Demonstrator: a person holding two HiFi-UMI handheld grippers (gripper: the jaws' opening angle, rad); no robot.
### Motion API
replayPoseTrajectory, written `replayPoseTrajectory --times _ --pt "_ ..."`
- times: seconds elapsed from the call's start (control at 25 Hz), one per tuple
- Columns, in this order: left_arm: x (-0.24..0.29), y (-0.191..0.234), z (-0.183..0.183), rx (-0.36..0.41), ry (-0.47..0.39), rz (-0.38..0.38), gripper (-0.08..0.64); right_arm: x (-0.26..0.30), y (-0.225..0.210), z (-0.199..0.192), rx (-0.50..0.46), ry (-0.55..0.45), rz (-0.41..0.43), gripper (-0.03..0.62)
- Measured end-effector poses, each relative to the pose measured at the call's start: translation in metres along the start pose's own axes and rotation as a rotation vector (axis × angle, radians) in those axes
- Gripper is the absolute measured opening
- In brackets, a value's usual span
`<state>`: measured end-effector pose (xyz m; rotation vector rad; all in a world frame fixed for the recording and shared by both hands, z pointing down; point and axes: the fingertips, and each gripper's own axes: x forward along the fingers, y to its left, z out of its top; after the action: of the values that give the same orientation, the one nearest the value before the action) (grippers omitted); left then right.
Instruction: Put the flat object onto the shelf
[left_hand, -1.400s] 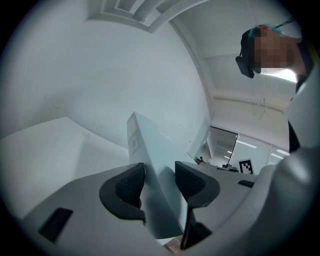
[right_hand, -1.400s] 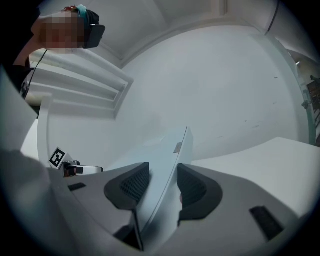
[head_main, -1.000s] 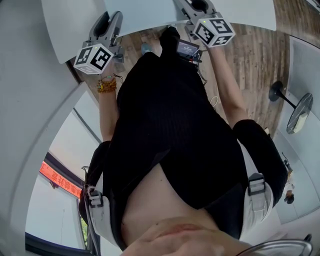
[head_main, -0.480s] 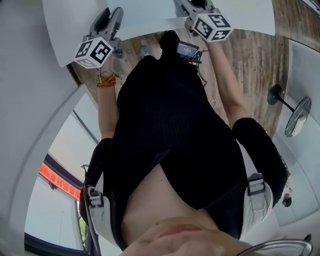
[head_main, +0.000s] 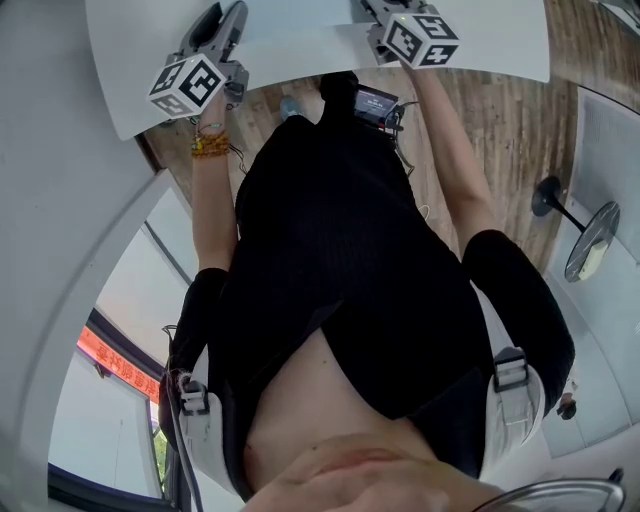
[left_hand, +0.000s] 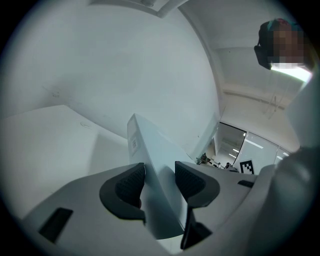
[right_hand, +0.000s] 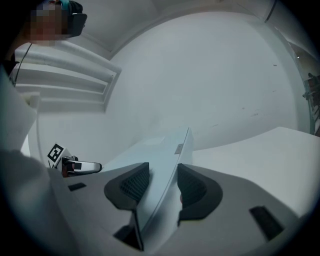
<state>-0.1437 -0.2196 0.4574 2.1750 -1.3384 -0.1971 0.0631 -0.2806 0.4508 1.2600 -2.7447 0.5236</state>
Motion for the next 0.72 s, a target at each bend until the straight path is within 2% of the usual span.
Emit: replayPoseTrajectory --times 0.72 --pt "0.045 0.034 -0.012 -0.063 0.067 0.049 0.201 0.044 -0.039 -0.024 0.044 0.084 -0.014 0.172"
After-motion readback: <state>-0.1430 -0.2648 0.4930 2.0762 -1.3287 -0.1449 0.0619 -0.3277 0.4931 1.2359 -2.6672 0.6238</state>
